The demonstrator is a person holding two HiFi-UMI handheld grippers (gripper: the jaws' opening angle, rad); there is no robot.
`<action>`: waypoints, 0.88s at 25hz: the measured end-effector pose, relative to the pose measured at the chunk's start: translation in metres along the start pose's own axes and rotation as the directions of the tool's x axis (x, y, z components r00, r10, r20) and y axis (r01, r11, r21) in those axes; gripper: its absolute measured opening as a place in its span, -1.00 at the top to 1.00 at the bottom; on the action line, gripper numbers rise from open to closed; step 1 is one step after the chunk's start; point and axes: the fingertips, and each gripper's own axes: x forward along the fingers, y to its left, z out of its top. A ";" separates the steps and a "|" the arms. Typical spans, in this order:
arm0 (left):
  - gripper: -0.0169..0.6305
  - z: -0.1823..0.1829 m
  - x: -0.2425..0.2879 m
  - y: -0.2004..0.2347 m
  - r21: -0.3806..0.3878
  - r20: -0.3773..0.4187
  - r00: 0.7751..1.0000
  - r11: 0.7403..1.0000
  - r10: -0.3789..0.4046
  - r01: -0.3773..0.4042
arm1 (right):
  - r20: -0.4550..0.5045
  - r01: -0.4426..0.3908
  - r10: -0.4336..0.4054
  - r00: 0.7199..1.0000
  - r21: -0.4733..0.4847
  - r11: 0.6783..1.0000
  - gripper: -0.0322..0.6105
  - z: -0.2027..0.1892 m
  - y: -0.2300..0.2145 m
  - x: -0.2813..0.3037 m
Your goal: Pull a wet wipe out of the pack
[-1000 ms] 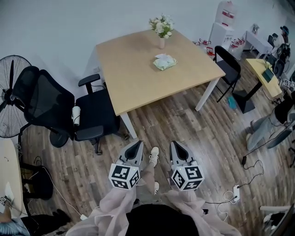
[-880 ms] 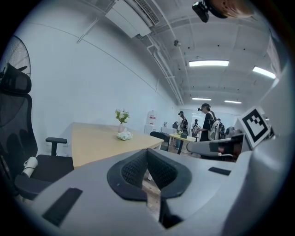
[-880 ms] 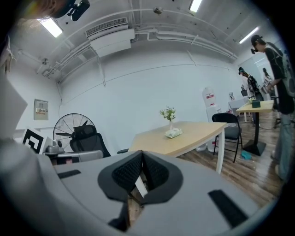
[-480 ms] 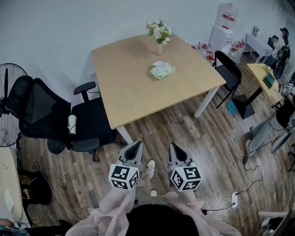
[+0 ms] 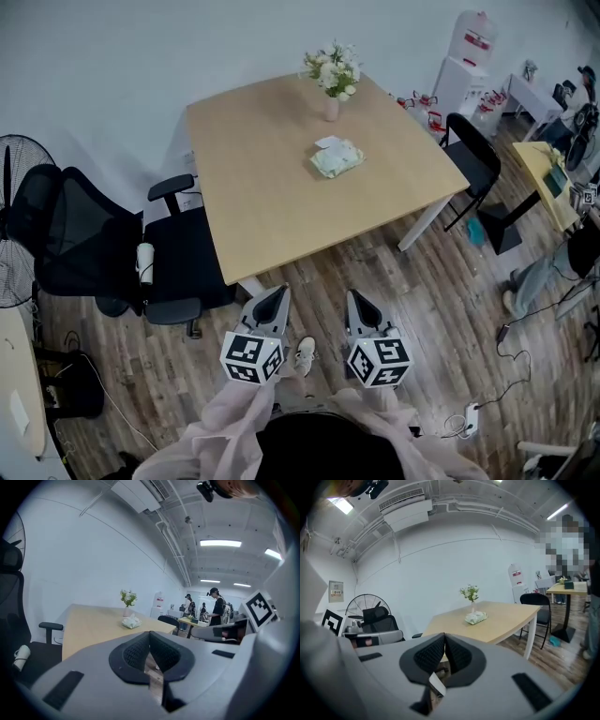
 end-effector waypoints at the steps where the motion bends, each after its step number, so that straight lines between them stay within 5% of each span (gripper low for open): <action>1: 0.91 0.002 0.004 0.003 0.000 0.000 1.000 1.000 0.001 -0.001 | -0.001 0.000 0.000 1.000 0.000 1.000 0.87 0.002 -0.002 0.006; 22: 0.91 0.033 0.079 0.071 -0.012 0.008 1.000 1.000 0.020 -0.020 | -0.020 0.002 -0.002 1.000 -0.014 1.000 0.87 0.034 -0.022 0.107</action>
